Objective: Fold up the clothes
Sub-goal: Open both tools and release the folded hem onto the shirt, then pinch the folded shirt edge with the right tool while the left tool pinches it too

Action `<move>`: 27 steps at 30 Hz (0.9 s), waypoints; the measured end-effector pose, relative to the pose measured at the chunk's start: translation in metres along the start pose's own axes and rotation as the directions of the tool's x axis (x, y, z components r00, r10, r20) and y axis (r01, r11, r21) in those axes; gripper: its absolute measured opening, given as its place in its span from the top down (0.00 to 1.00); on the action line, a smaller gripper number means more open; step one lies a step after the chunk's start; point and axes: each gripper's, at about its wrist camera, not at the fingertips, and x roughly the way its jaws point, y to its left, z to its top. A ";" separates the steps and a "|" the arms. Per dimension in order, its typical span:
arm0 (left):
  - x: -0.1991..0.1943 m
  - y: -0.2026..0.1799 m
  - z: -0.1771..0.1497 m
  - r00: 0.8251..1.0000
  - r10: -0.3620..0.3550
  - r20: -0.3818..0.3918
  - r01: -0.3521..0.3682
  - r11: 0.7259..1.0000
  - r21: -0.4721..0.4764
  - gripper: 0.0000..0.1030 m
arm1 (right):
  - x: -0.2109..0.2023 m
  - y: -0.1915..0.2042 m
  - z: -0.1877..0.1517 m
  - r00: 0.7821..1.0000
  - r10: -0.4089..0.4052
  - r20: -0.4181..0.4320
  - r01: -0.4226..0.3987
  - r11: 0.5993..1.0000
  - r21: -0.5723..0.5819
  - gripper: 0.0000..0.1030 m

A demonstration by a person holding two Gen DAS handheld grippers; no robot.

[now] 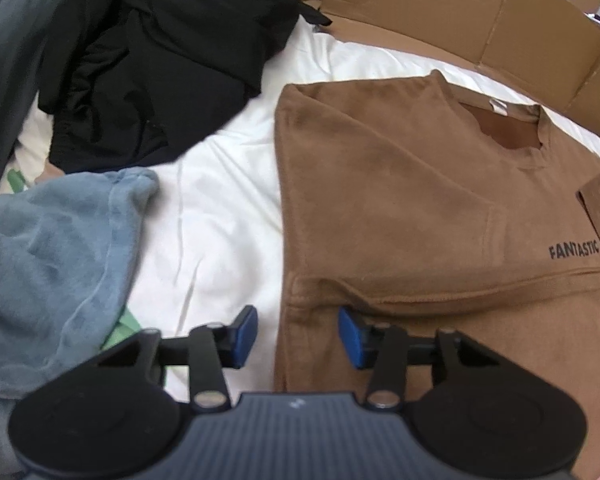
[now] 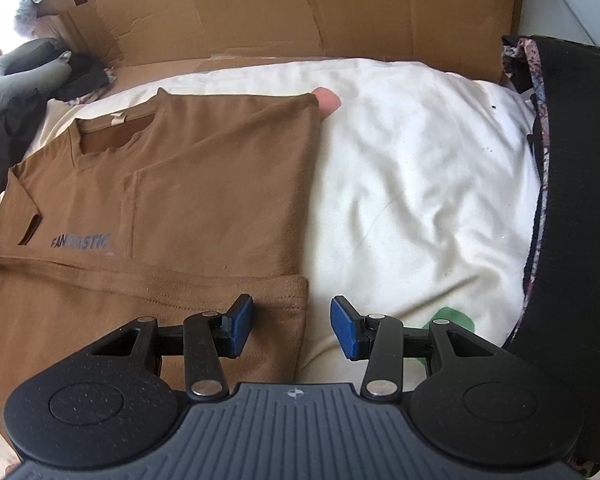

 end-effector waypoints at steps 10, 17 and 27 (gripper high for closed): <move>-0.008 0.000 0.003 0.999 -0.011 0.039 0.011 1.000 -0.004 0.89 | -0.003 0.001 0.001 1.000 0.018 0.020 -0.019 1.000 0.005 0.69; -0.022 0.001 0.001 0.998 -0.018 0.068 0.017 1.000 0.004 0.92 | -0.010 0.006 0.002 0.999 -0.018 0.026 0.019 1.000 -0.025 0.97; -0.060 0.001 0.005 0.991 -0.023 0.129 0.026 0.999 -0.021 0.93 | -0.048 0.018 0.005 0.995 -0.057 0.084 0.060 0.998 -0.028 0.98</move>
